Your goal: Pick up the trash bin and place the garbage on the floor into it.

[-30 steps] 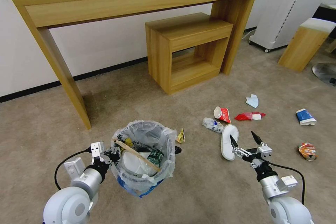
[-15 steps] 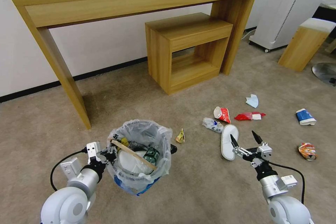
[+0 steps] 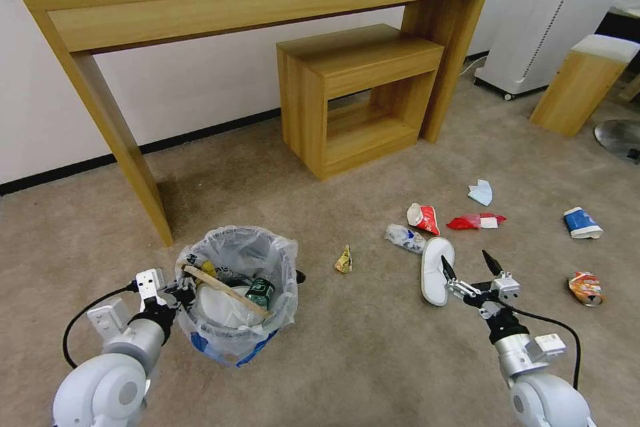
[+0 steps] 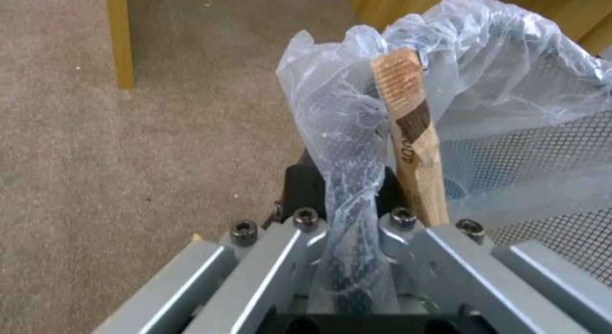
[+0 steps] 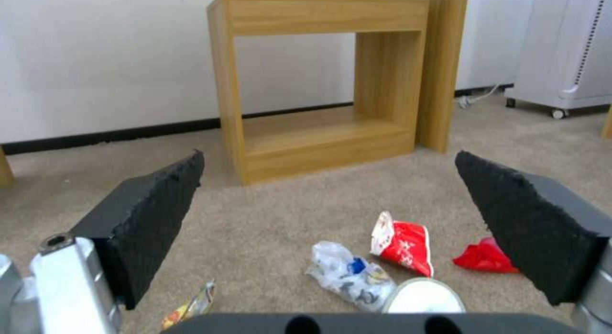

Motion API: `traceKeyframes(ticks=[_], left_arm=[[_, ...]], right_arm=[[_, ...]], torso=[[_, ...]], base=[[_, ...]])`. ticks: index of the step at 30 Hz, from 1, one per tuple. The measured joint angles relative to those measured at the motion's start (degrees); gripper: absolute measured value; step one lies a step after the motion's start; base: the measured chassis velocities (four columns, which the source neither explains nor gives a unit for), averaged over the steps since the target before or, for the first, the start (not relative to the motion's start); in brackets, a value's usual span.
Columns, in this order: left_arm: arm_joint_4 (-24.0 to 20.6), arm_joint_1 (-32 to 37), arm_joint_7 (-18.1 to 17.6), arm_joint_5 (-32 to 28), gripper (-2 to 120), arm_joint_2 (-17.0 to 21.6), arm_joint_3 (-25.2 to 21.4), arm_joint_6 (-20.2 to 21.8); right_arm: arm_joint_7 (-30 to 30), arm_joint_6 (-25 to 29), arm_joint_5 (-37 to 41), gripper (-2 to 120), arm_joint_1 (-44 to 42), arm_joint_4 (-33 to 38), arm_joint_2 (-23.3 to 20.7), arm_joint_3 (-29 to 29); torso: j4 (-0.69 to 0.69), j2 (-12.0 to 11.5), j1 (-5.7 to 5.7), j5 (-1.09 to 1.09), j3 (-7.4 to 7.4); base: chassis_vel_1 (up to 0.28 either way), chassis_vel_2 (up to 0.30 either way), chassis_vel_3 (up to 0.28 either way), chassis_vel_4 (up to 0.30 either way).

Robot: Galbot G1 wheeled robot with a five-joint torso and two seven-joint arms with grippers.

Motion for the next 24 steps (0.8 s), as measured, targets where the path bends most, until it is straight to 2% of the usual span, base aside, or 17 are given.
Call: traceKeyframes(ticks=[24], left_arm=[[-0.5, -0.2, -2.0, -1.4, 3, -0.1, -1.1, 2.0]], right_arm=[[2.4, -2.2, -1.9, 100, -0.6, 0.5, 1.3, 1.4]], torso=[[0.0, 0.0, 0.0, 0.0, 0.0]], base=[[0.0, 0.0, 0.0, 0.0]])
